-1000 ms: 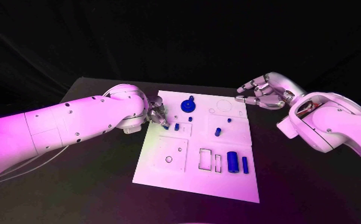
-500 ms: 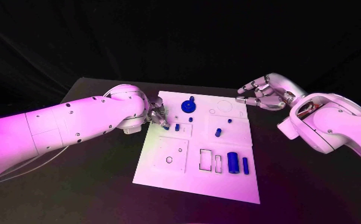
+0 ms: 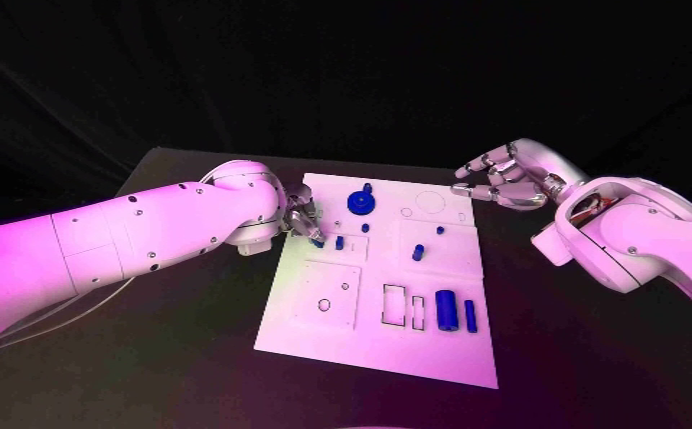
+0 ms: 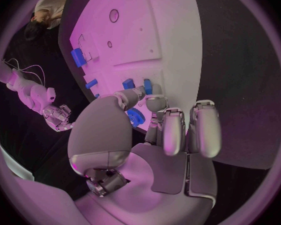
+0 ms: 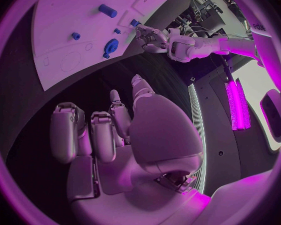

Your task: Assemble the parts on the task board

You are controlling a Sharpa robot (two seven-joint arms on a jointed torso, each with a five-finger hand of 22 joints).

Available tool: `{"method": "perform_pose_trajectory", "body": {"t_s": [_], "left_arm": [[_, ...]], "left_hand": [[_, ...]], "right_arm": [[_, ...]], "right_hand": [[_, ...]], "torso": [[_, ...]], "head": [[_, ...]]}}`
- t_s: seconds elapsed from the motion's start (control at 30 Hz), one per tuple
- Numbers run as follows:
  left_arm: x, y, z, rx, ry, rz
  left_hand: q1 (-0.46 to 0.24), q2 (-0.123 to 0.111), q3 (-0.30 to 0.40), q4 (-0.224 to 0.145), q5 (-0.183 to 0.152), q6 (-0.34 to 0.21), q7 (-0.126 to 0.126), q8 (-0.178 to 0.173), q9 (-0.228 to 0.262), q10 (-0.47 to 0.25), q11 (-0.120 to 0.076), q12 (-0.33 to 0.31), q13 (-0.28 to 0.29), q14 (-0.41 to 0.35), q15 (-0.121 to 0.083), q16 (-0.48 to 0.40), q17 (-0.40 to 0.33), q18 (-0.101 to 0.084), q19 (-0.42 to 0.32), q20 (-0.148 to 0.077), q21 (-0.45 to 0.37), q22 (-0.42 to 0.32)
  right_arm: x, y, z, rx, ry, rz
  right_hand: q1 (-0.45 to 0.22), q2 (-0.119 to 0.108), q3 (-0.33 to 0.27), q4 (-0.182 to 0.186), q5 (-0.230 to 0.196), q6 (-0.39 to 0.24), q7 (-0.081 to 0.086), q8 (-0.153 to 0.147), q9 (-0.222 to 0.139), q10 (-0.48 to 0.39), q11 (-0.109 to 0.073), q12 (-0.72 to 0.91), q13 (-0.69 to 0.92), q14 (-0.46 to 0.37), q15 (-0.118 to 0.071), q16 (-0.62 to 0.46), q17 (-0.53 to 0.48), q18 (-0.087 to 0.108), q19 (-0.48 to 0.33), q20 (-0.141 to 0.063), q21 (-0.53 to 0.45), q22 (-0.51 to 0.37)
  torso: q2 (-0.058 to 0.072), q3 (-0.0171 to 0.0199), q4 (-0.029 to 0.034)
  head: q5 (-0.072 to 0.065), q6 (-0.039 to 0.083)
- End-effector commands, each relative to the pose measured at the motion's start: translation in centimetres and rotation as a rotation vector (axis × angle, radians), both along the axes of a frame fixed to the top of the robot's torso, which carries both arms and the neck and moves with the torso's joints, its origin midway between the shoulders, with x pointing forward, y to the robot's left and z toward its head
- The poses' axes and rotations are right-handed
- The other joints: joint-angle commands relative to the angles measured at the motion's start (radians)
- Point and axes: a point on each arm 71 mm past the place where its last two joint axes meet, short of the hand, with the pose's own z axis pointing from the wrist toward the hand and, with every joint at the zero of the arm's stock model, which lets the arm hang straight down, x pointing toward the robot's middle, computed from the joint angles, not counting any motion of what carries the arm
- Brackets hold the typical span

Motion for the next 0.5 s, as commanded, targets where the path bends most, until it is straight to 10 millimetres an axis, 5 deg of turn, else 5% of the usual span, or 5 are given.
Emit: {"method": "perform_pose_trajectory", "body": {"t_s": [0.03,0.5], "left_arm": [[-0.39,-0.38,-0.64,0.005,0.051,-0.012],[-0.22,-0.54,-0.92,0.005,0.065,0.000]], "left_hand": [[-0.016,0.000,-0.024,0.004,0.002,0.042,-0.037,0.005,0.002,0.008,-0.008,0.000,-0.001,0.067,-0.007,-0.002,0.137,-0.014,0.003,-0.004,0.008,0.003],[-0.026,0.012,-0.138,0.045,0.003,0.053,-0.041,0.003,0.000,0.008,-0.012,0.002,-0.006,0.067,-0.012,-0.001,0.138,-0.015,0.007,-0.007,0.011,0.012]], "right_arm": [[-0.06,0.10,-0.07,-0.009,0.002,0.013],[-0.09,0.09,-0.06,-0.009,0.002,0.013]], "right_hand": [[-0.006,0.000,-0.006,-0.002,0.005,0.001,-0.003,0.005,0.001,-0.002,-0.007,-0.004,0.005,0.077,-0.006,-0.006,0.154,0.019,-0.007,-0.003,-0.005,0.099],[-0.006,0.000,-0.006,-0.002,0.005,0.001,-0.003,0.005,0.001,-0.002,-0.007,-0.004,0.005,0.077,-0.006,-0.006,0.154,0.019,-0.007,-0.003,-0.005,0.099]], "torso": [[0.000,0.0003,0.0001],[0.000,0.0001,0.0004]], "head": [[-0.002,-0.001],[-0.004,-0.004]]}}
